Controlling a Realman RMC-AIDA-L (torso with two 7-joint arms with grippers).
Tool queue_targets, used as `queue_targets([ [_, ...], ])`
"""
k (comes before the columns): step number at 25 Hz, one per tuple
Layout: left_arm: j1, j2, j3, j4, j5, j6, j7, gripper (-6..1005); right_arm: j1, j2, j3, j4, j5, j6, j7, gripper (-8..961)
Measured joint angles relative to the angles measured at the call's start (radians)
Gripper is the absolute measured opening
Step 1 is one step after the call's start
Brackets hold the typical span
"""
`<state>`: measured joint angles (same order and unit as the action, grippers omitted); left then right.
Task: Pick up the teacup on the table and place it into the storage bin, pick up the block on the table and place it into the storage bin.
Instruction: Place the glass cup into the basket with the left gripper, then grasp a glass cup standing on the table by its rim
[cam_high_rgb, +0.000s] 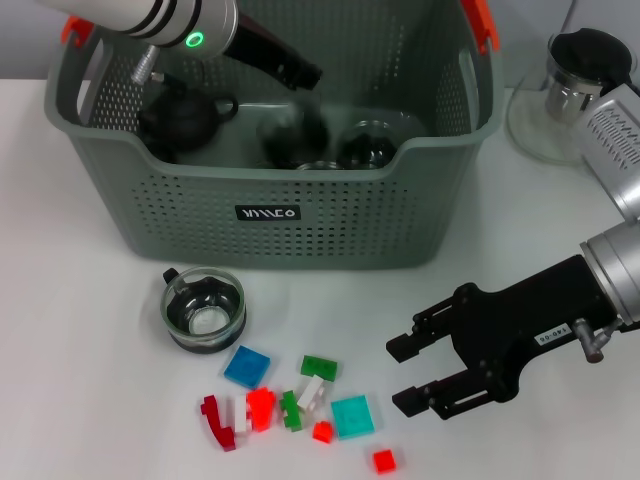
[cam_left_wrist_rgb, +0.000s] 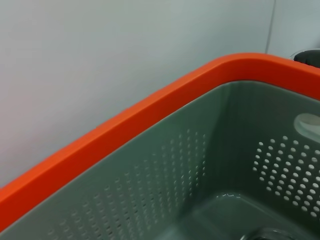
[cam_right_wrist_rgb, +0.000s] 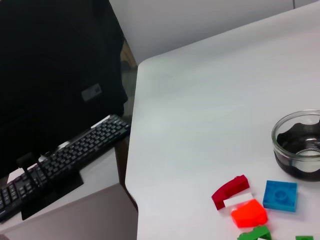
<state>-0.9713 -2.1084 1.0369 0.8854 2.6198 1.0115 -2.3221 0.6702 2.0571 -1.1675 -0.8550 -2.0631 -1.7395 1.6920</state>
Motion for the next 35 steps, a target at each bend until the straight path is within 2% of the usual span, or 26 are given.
queue_targets([
  [1,0.0,0.0,0.0,0.0,0.0,0.0,0.0,276,0.0,0.0,0.0,0.0,0.0,0.0,0.0,625],
  [5,0.003,0.0,0.0,0.003,0.007,-0.001,-0.001,464,0.0,0.0,0.001,-0.001,0.0,0.001,-0.001,625],
  [8,0.015,0.0,-0.003,0.05,0.016,0.012,-0.005,580,0.0,0.0,0.002,-0.001,0.0,0.002,-0.001,625],
  [12,0.079,0.001,-0.016,0.229,0.005,0.08,-0.039,717,0.0,-0.001,0.005,-0.002,0.0,0.003,-0.002,625],
  [14,0.119,0.002,-0.028,0.346,-0.017,0.133,-0.053,724,0.001,-0.001,0.005,-0.004,0.0,0.006,-0.002,624],
  [16,0.177,-0.004,-0.052,0.505,-0.058,0.209,-0.054,730,0.002,-0.002,0.005,-0.007,0.0,0.011,-0.002,624],
  [18,0.224,-0.011,-0.06,0.616,-0.102,0.275,-0.044,737,0.005,-0.004,0.005,-0.007,0.0,0.017,-0.003,624],
  [21,0.324,-0.016,-0.064,0.799,-0.216,0.395,0.0,736,0.009,-0.007,0.005,-0.002,0.0,0.028,-0.004,624],
  [24,0.42,-0.022,-0.079,0.92,-0.379,0.52,0.08,734,0.011,-0.007,0.005,-0.002,0.0,0.036,-0.008,624],
  [27,0.494,-0.045,-0.112,0.988,-0.513,0.69,0.202,733,0.015,-0.004,0.005,-0.002,0.0,0.042,-0.011,624],
  [30,0.542,-0.061,-0.115,1.006,-0.531,0.823,0.296,731,0.018,-0.001,0.005,-0.001,0.002,0.052,-0.01,624],
  [35,0.59,-0.06,-0.117,0.914,-0.504,0.921,0.425,729,0.028,0.006,0.005,0.014,0.001,0.073,0.001,624],
])
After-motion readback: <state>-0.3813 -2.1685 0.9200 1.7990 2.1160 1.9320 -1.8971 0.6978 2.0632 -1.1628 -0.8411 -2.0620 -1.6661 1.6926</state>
